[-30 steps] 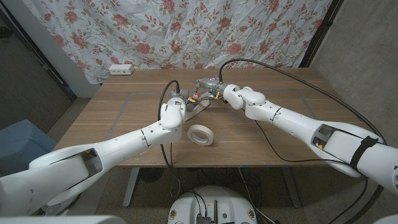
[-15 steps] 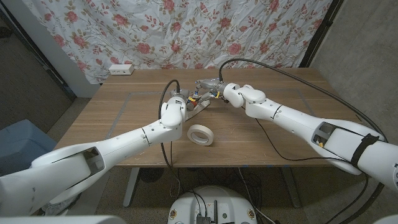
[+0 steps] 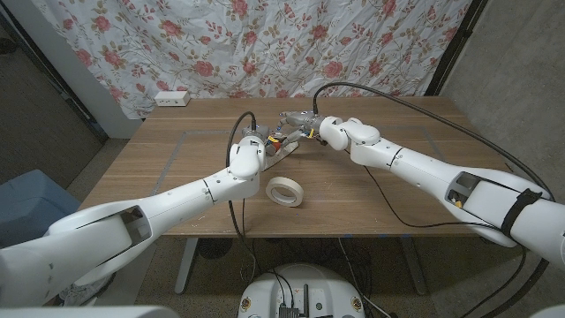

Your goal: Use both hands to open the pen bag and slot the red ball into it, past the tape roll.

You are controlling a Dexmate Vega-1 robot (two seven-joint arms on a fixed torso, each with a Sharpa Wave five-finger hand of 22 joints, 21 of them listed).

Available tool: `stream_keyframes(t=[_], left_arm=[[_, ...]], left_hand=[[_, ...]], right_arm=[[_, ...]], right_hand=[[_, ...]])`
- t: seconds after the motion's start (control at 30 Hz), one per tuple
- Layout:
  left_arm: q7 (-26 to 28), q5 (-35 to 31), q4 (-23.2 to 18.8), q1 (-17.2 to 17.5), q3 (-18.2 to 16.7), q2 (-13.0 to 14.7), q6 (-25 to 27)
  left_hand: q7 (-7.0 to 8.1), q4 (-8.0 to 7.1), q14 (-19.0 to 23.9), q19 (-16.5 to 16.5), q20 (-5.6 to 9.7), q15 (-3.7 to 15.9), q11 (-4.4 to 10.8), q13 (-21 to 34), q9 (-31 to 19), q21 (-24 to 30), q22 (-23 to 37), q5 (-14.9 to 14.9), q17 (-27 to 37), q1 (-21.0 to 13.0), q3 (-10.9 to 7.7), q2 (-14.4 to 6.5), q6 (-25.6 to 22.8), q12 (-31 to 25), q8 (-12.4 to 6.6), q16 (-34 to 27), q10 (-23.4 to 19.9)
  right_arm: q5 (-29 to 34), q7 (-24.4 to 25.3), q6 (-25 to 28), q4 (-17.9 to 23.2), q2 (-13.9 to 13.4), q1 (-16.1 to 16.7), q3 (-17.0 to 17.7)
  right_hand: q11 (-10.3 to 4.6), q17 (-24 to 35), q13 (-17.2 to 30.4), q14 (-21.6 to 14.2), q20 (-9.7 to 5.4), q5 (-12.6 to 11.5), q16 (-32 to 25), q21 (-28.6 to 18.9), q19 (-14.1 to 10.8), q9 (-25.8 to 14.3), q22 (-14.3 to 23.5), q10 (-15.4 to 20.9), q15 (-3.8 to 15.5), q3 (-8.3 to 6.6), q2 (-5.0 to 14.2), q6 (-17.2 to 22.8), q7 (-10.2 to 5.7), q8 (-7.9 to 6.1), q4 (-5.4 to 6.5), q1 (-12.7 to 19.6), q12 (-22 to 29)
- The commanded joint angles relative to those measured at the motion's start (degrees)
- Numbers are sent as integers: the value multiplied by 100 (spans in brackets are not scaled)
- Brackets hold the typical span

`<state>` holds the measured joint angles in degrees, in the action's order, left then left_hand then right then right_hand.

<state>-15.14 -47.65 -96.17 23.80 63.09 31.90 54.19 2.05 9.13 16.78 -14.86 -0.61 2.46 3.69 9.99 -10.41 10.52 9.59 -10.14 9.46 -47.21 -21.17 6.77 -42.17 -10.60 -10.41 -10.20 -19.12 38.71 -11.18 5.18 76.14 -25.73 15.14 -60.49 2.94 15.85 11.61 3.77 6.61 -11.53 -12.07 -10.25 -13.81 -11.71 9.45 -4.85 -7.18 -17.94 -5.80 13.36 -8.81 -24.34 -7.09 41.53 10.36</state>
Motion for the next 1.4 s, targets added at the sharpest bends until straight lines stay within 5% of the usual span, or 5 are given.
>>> stream_keyframes(t=[0.03,0.63,1.4], left_arm=[[79,66,60,-44,23,-26,-71],[104,294,-246,2,-115,43,170],[160,575,-760,-22,-219,259,397]], left_hand=[[8,-4,-9,29,-13,18,-25,17,4,22,21,-15,31,0,34,-31,25,-22,-29,-20,-9],[-20,-16,54,-38,-23,47,26,15,-4,52,25,-52,34,-60,-15,-230,-248,-45,-110,-42,-84],[-32,-3,143,-90,-29,70,85,12,-7,64,26,-60,29,-107,-37,-345,-403,-66,-121,-55,-189]], right_arm=[[-109,-238,-143,66,-157,-66,75],[-42,-462,-43,483,-511,84,259],[-141,-451,249,916,-856,428,658]], right_hand=[[37,20,7,100,34,-83,24,11,109,-11,22,-164,-70,50,-69,-135,-14,80,25,-141,3],[77,38,12,241,84,-169,34,2,236,3,24,-314,-138,95,-58,-473,-23,289,62,-315,31],[55,42,11,250,102,-210,12,-18,254,13,24,-286,-141,97,7,-430,-42,322,78,-382,76]])
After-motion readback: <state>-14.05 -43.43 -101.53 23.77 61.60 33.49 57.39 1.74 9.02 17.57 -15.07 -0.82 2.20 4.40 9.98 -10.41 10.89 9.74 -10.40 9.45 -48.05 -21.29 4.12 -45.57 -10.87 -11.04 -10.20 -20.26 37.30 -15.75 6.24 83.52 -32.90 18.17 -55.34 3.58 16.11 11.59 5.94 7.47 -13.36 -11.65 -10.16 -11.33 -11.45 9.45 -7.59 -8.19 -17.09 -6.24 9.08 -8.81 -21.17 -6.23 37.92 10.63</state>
